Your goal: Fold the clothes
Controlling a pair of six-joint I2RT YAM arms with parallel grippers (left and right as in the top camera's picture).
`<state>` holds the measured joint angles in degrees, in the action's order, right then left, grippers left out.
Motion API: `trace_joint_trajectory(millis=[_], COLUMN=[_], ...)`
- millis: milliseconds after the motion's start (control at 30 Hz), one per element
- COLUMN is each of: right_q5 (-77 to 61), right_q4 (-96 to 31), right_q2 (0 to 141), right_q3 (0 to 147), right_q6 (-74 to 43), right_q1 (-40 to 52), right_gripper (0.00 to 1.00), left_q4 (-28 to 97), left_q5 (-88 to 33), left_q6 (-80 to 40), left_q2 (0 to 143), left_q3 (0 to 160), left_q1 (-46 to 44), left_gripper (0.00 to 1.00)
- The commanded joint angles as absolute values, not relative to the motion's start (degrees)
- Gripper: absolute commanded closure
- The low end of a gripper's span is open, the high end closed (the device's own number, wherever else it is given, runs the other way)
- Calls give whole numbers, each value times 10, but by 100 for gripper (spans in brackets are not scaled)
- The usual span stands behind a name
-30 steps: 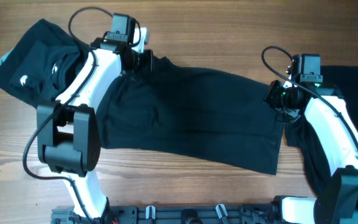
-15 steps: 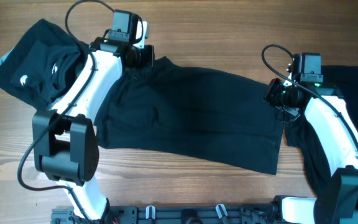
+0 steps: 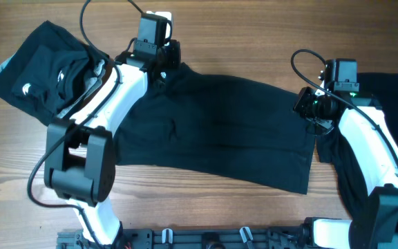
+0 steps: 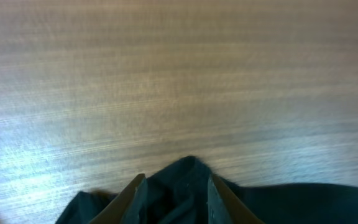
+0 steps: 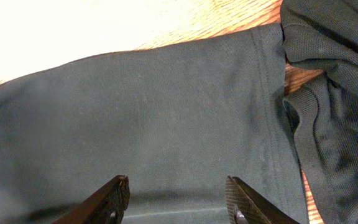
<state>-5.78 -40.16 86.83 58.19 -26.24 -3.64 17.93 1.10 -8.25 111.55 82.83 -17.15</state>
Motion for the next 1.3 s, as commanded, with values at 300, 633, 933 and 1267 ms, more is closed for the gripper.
trace_joint_trajectory(millis=[300,633,933,1267], right_q5=[-65,-65,-76,-76], right_q4=[-401,-397,-404,-408], right_q2=[862,862,862,862], right_q3=[582,582,582,582], right_q6=[-255,-257,-256,-255], right_q1=[-38,-38,-38,-38], right_gripper=[45,45,45,46], left_q4=[410,310,229,283], left_q5=[-214,-39,15,-34], left_q6=[-122,-83,-17,-17], left_q2=[1083,1088,1183,1216], left_q3=[847,848,848,848], left_q1=[-173,-173,-167,-167], left_gripper=[96,66,51,68])
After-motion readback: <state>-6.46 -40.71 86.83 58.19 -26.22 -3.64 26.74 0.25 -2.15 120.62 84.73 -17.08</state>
